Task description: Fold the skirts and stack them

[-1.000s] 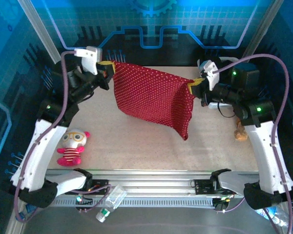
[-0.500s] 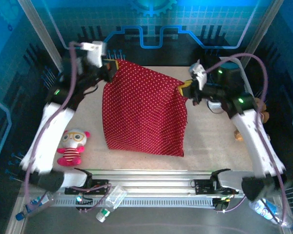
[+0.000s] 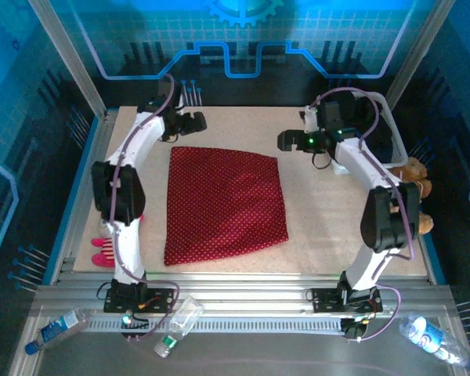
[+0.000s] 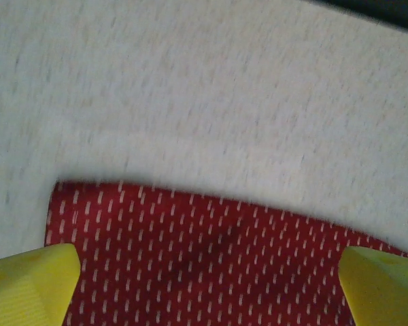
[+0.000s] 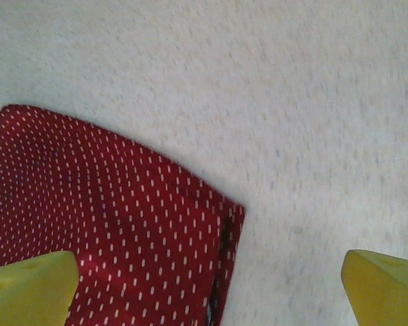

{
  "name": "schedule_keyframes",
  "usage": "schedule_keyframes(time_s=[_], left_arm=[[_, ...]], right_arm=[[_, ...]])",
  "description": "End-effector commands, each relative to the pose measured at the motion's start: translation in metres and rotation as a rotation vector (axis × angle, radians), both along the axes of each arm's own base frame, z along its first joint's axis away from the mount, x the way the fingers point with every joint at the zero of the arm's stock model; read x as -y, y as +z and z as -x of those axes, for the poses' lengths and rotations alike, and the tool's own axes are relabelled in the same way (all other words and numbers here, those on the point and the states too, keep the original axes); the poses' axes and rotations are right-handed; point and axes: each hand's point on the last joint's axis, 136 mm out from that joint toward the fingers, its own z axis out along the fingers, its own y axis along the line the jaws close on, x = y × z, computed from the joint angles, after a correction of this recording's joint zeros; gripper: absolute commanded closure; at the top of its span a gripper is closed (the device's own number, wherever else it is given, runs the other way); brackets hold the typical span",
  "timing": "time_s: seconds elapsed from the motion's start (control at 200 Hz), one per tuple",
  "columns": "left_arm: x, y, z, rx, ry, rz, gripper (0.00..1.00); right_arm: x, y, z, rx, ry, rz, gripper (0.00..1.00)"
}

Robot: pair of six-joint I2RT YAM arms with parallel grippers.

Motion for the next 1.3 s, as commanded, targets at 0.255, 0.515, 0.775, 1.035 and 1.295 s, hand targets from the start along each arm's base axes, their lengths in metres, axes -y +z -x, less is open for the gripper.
schedule_keyframes(time_s=[0.255, 0.515, 0.775, 1.035, 1.295], left_arm=[[-0.017, -0.051, 0.096, -0.096, 0.219, 0.120, 0.01], [-0.054, -0.077, 0.066, -0.119, 0.228, 0.143, 0.01], [-0.081, -0.096, 0.034, -0.160, 0.186, 0.154, 0.01], [-0.079, -0.115, 0.022, -0.190, 0.136, 0.220, 0.04], [-0.073, -0.119, 0.009, -0.188, 0.118, 0.259, 0.12]], right_arm=[[-0.001, -0.032, 0.049, -0.142, -0.238, -0.228, 0.00], [-0.038, -0.054, 0.013, -0.162, -0.064, -0.160, 0.04], [-0.052, -0.101, -0.016, -0.227, -0.027, -0.117, 0.25], [-0.063, -0.126, -0.021, -0.282, 0.058, -0.080, 0.50], [-0.058, -0.135, -0.032, -0.273, 0.026, -0.028, 0.63]])
